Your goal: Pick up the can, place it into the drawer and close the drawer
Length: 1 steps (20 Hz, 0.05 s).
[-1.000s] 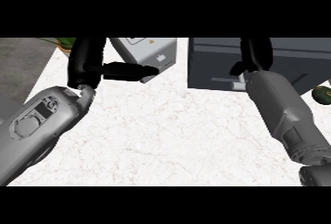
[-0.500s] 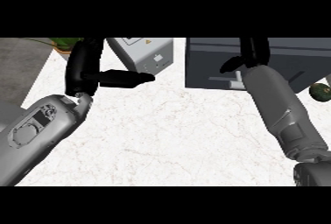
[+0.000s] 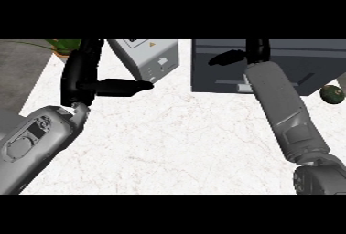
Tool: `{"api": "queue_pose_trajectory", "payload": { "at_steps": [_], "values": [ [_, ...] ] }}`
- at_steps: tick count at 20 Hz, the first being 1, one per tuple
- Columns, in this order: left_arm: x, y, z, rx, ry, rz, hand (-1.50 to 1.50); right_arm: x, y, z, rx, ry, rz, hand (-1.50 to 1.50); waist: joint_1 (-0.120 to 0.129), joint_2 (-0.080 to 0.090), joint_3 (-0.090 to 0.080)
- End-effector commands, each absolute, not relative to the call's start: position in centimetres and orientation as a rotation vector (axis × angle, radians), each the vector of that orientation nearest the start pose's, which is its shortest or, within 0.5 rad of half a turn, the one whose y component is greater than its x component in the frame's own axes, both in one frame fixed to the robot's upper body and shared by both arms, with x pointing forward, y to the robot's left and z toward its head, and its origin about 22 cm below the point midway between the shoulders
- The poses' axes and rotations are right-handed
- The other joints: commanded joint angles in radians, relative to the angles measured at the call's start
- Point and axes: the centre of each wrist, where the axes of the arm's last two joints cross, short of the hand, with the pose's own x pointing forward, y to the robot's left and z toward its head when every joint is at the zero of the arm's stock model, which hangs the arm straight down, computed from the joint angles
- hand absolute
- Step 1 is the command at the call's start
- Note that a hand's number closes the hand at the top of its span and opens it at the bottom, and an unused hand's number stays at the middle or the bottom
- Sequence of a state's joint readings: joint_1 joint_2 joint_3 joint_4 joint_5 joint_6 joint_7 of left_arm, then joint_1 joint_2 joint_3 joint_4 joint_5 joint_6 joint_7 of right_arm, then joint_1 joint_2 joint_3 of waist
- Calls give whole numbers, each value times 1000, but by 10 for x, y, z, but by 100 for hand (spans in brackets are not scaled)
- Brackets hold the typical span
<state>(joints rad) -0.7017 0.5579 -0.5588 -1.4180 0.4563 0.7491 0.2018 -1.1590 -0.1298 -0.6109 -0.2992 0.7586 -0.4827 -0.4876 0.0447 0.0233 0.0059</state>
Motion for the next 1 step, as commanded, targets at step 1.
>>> {"api": "queue_pose_trajectory", "payload": {
  "at_steps": [1],
  "values": [
    [335,185,127,268,-1719,-29,-150,471,-181,121,-598,-1977,206,-150,-3,-13,-5]
  ]
}}
